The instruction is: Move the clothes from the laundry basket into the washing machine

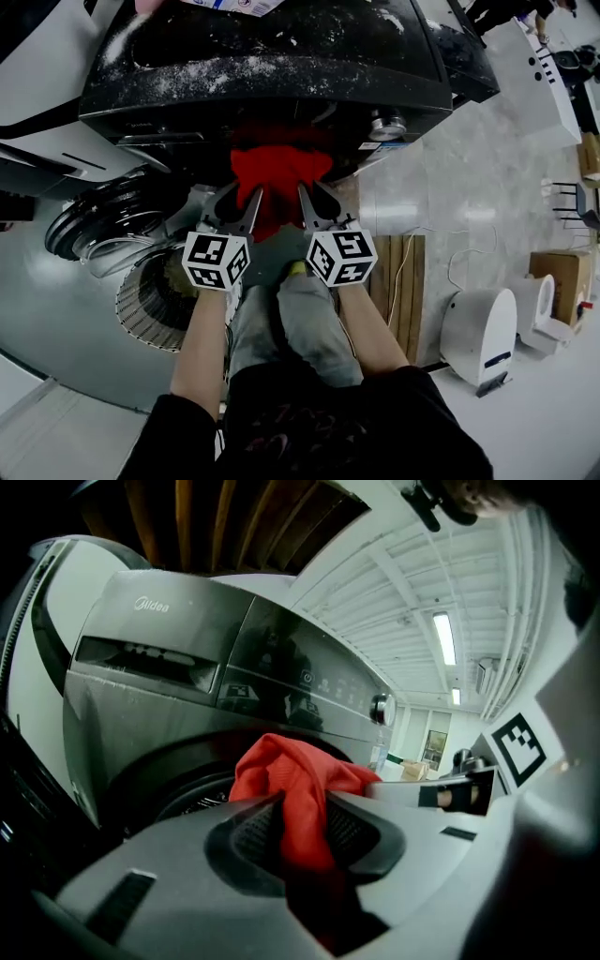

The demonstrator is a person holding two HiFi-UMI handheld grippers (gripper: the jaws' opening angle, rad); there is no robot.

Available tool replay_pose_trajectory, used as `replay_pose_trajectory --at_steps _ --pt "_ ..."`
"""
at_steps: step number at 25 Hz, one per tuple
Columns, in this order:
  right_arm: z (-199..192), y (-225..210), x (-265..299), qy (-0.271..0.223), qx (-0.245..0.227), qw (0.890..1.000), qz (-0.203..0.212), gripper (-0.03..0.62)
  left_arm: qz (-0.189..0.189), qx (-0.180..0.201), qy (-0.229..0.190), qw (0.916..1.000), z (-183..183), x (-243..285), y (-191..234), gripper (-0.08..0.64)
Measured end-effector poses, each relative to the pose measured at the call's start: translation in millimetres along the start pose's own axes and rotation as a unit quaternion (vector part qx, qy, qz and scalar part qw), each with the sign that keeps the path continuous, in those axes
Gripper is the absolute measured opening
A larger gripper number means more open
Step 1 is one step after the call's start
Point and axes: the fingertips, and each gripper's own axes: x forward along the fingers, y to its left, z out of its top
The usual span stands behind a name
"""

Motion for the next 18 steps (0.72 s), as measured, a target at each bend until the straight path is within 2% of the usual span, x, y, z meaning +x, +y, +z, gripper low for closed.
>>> replay_pose_trajectory --at_steps 9,18 --pt "-59 -31 45 -0.011 -0.013 1.000 0.001 0.049 0.005 -0.002 -0.029 0.9996 -60 42 36 0.115" --pt "-83 -60 108 -0.062 -0.005 0.998 0.001 0.049 -0.001 0.012 -0.077 0.9970 -81 95 85 0.115"
